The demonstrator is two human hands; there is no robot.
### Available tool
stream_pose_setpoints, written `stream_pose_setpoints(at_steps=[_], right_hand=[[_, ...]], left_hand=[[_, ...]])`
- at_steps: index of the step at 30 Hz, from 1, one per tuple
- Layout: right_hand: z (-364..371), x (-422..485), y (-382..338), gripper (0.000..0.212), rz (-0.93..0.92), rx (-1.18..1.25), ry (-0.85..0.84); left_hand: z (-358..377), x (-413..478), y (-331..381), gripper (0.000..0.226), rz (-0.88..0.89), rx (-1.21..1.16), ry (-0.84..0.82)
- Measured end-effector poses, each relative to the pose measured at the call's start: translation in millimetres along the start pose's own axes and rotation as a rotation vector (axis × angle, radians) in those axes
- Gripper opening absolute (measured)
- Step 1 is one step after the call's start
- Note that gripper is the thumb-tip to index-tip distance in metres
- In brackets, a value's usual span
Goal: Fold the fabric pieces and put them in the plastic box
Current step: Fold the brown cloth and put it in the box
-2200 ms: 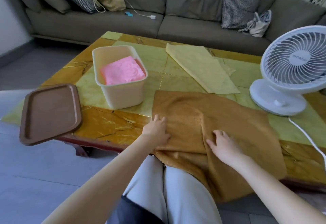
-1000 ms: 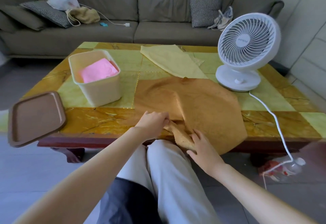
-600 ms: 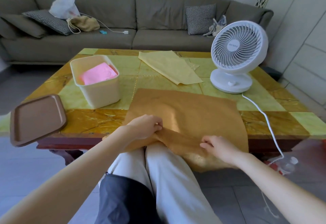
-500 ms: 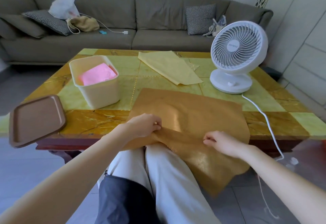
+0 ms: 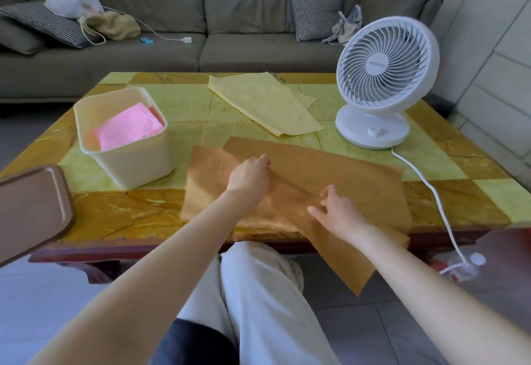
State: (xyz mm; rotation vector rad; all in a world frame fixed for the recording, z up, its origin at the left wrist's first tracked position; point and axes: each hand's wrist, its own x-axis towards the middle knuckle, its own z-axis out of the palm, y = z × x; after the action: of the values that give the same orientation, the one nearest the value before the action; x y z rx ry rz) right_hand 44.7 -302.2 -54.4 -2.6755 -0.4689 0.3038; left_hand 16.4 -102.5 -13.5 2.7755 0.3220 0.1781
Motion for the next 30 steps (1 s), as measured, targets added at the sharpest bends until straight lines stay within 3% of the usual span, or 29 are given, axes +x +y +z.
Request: stream_pose_setpoints(at_steps=[4,6,10,12,17,23,27,30], right_hand=[[22,-24,15,0.074,-0.037,-0.066,-0.154],[29,-33,18,0.080,-0.074,-0.192,-0.194],[25,-36,22,0.027,-0.173,-0.161,0.019],[15,-36,27,0.016,-0.169,-0.188,0.045],[19,-46,44,0.058,-0.103,-0.233,-0.090],[15,-36,36,0.071,-0.020,-0.169,-0.071],[5,-23,24,0.093,0.068,-0.153,-0.197],[2,-19,17,0.091,0.107,-0.102,-0.261]], left_hand=[[33,-6,-4,0.050,0.064,-0.095,-0.402],[47,-10,-6,0.055,0.109,-0.014,-0.500],[56,-12,-5,0.057,0.174,0.088,-0.477],[58,-11,-4,0.054,0.183,0.106,-0.463],[59,-10,4,0.036,0.156,0.147,-0.408],[59,-10,12,0.025,0.240,0.091,-0.345],[53,-10,13,0.036,0.251,0.109,-0.408],[51,-9,14,0.033,0.247,0.142,-0.401]])
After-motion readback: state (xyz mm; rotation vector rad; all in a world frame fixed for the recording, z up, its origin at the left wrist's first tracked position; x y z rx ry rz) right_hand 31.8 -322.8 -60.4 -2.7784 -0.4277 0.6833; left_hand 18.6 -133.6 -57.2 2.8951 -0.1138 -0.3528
